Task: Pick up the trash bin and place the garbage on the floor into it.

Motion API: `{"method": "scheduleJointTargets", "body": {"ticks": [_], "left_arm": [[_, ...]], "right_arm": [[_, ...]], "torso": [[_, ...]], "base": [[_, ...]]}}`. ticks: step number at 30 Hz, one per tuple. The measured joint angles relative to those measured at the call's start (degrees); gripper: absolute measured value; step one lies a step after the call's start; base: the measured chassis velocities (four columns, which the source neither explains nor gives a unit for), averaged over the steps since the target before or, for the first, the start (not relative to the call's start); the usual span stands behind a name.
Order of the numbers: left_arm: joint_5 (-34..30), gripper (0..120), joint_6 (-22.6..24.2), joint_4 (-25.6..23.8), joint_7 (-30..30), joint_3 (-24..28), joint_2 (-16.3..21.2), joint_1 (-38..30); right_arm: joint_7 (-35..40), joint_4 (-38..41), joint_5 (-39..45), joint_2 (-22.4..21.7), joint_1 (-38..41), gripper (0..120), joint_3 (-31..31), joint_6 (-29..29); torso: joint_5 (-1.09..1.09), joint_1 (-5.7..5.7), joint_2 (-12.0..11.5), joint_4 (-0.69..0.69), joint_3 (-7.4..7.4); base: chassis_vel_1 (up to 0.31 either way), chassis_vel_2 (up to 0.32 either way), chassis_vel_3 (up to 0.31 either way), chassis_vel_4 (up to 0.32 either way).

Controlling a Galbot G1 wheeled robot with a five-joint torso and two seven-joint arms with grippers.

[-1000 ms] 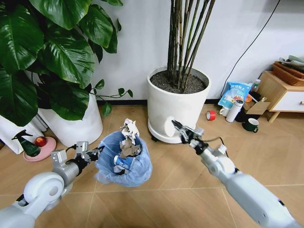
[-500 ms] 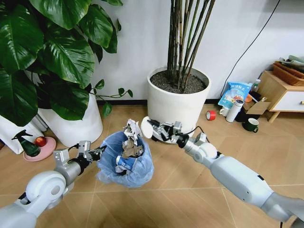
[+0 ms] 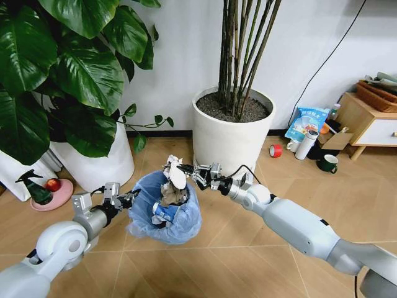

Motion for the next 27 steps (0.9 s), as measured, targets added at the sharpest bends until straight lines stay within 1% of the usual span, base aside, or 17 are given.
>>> {"method": "scheduleJointTargets", "body": {"ticks": [1, 5, 6, 7, 9, 10, 11, 14, 15, 16, 17, 19, 20, 21, 23, 25, 27], "left_arm": [[0.0, 0, 0.0, 0.0, 0.0, 0.0, 0.0, 0.0], [-0.28, 0, 0.0, 0.16, 0.0, 0.01, 0.0, -0.39], [-0.28, 0, 0.0, 0.16, 0.0, 0.01, 0.0, -0.39], [-0.29, 0, 0.0, 0.22, 0.0, 0.01, 0.0, -0.4], [-0.31, 0, 0.0, 0.31, 0.03, -0.04, 0.01, -0.41], [-0.33, 0, -0.01, 0.36, 0.04, -0.13, 0.01, -0.45], [-0.33, 0, -0.01, 0.36, 0.04, -0.13, 0.01, -0.45], [-0.39, 0, -0.02, 0.47, 0.04, -0.27, 0.05, -0.65], [-0.42, 0, -0.02, 0.55, 0.05, -0.31, 0.08, -0.77], [-0.42, 0, -0.02, 0.55, 0.05, -0.31, 0.08, -0.77], [-0.44, 0, -0.02, 0.59, 0.04, -0.32, 0.11, -0.84], [-0.71, 0, -0.02, 0.74, 0.02, -0.32, 0.16, -1.17], [-0.71, 0, -0.02, 0.74, 0.02, -0.32, 0.16, -1.17], [-0.83, 0, -0.02, 0.82, -0.02, -0.3, 0.17, -1.36], [-1.08, 0, -0.01, 0.98, -0.2, -0.29, 0.17, -1.85], [-1.12, 0, -0.01, 0.99, -0.24, -0.29, 0.16, -1.92], [-1.24, 0, 0.01, 0.99, -0.33, -0.29, 0.15, -2.0]], "right_arm": [[0.0, 0.0, 0.0, 0.0, 0.0, 21, 0.0, 0.0], [-0.07, -0.03, 0.0, -0.26, 0.06, 41, 0.0, -0.15], [-0.07, -0.03, 0.0, -0.26, 0.06, 41, 0.0, -0.15], [-0.1, 0.02, 0.01, -0.38, 0.04, 43, 0.04, -0.15], [-0.36, 0.43, 0.19, -0.85, -0.19, 52, 0.2, -0.22], [-0.6, 0.7, 0.34, -1.25, -0.37, 59, 0.31, -0.24], [-0.6, 0.7, 0.34, -1.25, -0.37, 59, 0.31, -0.24], [-1.09, 1.62, 0.78, -2.34, -1.0, 70, 0.91, -0.25], [-1.41, 2.29, 1.18, -3.04, -1.44, 78, 1.22, -0.3], [-1.41, 2.29, 1.18, -3.04, -1.44, 78, 1.22, -0.3], [-1.84, 2.58, 1.41, -3.38, -1.69, 80, 1.4, -0.34], [-3.44, 3.17, 2.07, -4.33, -2.35, 90, 1.89, -0.75], [-3.44, 3.17, 2.07, -4.33, -2.35, 90, 1.89, -0.75], [-4.2, 3.34, 2.3, -4.71, -2.57, 95, 2.14, -1.1], [-5.38, 3.54, 2.46, -5.44, -2.96, 99, 2.71, -1.48], [-5.5, 3.55, 2.47, -5.58, -3.03, 100, 2.87, -1.5], [-5.38, 3.37, 2.37, -5.93, -3.86, 100, 4.55, -1.43]], "torso": [[0.0, 0.0, 0.0, 0.0, 0.0], [0.0, 0.0, 0.0, 0.0, 0.0], [0.0, 0.0, 0.0, 0.0, 0.0], [0.0, 0.0, 0.0, 0.0, 0.0], [0.0, 0.0, 0.0, 0.0, 0.0], [0.0, 0.0, 0.0, 0.0, 0.0], [0.0, 0.0, 0.0, 0.0, 0.0], [0.01, -0.01, 0.0, 0.0, 0.0], [0.0, -0.01, 0.0, 0.0, 0.0], [0.0, -0.01, 0.0, 0.0, 0.0], [0.0, -0.01, 0.0, 0.0, 0.0], [0.01, -0.01, 0.0, 0.0, 0.0], [0.01, -0.01, 0.0, 0.0, 0.0], [0.01, -0.01, 0.0, 0.0, 0.0], [0.01, -0.01, 0.0, 0.0, 0.0], [0.01, -0.01, 0.0, 0.0, 0.0], [0.01, -0.01, 0.0, 0.01, 0.0]], "base": [[0.0, 0.0, 0.0, 0.0], [0.0, 0.0, 0.0, 0.0], [0.0, 0.0, 0.0, 0.0], [0.0, 0.0, 0.0, 0.0], [0.0, 0.0, 0.0, 0.0], [0.0, 0.0, 0.0, 0.0], [0.0, 0.0, 0.0, 0.0], [0.0, 0.0, 0.0, 0.0], [0.0, 0.0, 0.0, 0.0], [0.0, 0.0, 0.0, 0.0], [0.0, 0.0, 0.0, 0.0], [0.0, 0.0, 0.0, 0.0], [0.0, 0.0, 0.0, 0.0], [0.0, 0.0, 0.0, 0.0], [0.0, 0.0, 0.0, 0.0], [0.0, 0.0, 0.0, 0.0], [0.0, 0.0, 0.0, 0.0]]}}
